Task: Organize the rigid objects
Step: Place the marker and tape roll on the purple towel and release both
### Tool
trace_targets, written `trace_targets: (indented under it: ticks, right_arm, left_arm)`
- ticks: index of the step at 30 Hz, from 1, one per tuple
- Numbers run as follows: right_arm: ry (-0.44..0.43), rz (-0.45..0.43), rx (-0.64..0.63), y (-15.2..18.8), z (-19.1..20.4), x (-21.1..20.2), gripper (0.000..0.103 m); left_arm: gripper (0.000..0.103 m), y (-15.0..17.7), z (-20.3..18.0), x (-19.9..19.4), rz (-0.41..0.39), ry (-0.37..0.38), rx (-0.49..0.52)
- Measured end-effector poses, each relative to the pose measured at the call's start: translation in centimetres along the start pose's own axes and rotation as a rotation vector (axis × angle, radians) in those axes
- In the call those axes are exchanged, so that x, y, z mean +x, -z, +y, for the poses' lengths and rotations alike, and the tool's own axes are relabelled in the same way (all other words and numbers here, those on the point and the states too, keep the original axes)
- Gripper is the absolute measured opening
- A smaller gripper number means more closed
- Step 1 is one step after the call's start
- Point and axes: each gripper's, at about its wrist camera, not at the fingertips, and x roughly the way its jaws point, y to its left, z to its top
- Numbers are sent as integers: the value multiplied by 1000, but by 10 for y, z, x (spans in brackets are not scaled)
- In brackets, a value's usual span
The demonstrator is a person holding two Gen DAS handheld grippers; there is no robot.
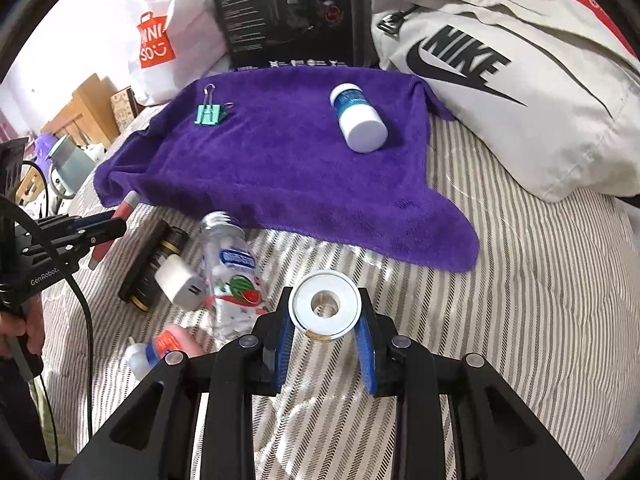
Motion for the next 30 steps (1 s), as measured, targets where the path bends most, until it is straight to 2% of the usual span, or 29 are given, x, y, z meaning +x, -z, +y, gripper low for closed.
trace_targets:
  ticks: [6,14,22,30]
  right_arm:
    - [-47,-16,-2,-14,4,-3,28]
    - [-60,-41,-22,-40,6,-9,28]
    - [-51,-45,-23,-73,-2,6,28]
    - [-11,13,-34,-94,-16,45,28]
  left_arm:
    - [16,-14,10,-13,-31,-10,-11]
    - [16,-42,27,-13,-51,-19,-22]
    - [16,-70,36,8,-44,-16,-20]
    - [16,-81,41,41,-4,-8,-31]
